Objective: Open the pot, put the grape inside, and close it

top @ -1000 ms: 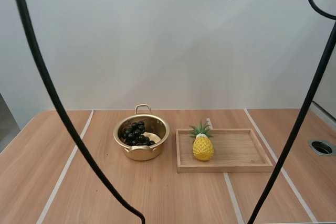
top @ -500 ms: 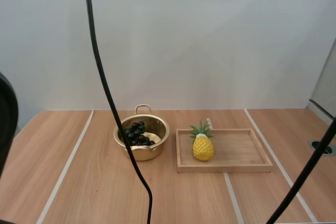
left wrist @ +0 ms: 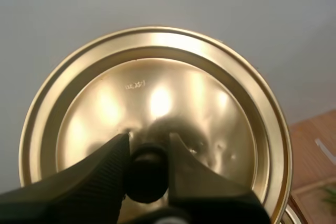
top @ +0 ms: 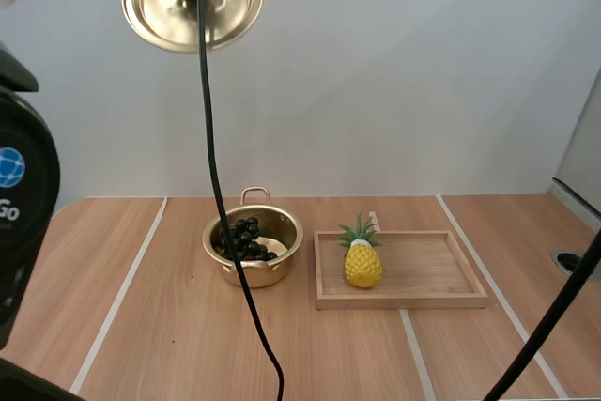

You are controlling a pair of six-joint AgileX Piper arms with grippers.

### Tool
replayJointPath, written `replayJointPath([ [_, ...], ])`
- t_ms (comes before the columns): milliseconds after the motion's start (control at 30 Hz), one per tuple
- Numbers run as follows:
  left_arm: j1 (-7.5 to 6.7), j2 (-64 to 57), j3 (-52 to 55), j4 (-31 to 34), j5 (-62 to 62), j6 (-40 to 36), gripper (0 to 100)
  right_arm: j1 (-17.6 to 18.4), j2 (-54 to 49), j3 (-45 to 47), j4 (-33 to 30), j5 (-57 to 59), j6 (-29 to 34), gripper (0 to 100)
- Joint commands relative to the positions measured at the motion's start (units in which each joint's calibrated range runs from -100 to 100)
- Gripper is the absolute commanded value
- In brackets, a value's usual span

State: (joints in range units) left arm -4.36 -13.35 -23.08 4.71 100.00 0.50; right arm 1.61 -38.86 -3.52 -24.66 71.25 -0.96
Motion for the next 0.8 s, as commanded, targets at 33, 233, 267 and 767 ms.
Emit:
replayJointPath([
  [33,-0.08,1.39,6.38,-3.58,0.00,-0.44,0,-0.25,-1.51,-0.36,-2.44,-0.33,0.51,0],
  [233,-0.08,3.06,13.21,-11.96,0.00,0.69,0,-0.25,-1.91,-0.36,-4.14,0.72,0.51,0],
  [267,-0.08,3.19,13.85,-11.98,0.00,0.69,0,-0.25,-1.91,-0.36,-4.14,0.72,0.51,0],
  [767,-0.08,3.30,28.03,-11.75,0.00,2.53,0,-0.25,-1.91,-0.36,-4.35,2.90,0.51,0],
])
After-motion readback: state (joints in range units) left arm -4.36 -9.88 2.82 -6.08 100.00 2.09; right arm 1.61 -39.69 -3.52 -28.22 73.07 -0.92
